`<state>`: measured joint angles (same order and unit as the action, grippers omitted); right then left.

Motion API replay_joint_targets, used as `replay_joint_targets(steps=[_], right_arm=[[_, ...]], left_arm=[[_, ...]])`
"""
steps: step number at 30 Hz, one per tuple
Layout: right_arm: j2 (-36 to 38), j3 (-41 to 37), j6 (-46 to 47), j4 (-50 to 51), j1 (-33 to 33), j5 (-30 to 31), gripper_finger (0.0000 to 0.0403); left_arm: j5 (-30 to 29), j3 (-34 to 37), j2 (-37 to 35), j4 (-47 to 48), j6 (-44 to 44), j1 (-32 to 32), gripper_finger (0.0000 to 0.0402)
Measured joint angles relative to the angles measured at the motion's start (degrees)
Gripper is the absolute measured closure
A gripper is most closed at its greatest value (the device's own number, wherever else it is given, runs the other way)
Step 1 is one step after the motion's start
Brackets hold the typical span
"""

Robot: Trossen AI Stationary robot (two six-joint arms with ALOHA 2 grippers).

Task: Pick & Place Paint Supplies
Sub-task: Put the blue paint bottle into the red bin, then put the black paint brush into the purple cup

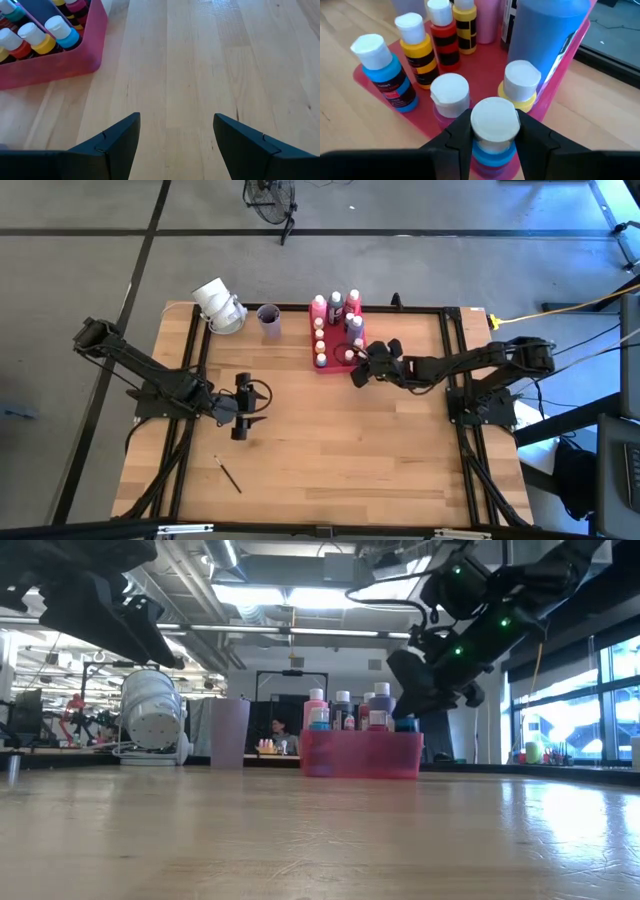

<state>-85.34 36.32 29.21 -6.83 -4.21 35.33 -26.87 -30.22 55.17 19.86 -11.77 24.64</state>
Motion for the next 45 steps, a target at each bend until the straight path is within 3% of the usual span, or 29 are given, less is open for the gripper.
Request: replay_joint_targets(steps=[18, 28, 45], right_arm=[[-0.29, -0.02, 0.35, -0.2, -1.14, -3.85, 0.0284], [-0.27, -0.04, 0.57, -1.14, -1.07, -4.9, 0.0181], [-0.27, -0.07, 0.07, -2.96, -1.05, -1.33, 0.0146]], left_arm=[[0.11, 0.0, 0.0, -0.61, -0.52, 0.0, 0.0153], [0.15, 0.0, 0.01, -0.59, -0.52, 0.0, 0.0153], [0.2, 0.0, 0.0, -0.59, -0.52, 0.0, 0.0153]])
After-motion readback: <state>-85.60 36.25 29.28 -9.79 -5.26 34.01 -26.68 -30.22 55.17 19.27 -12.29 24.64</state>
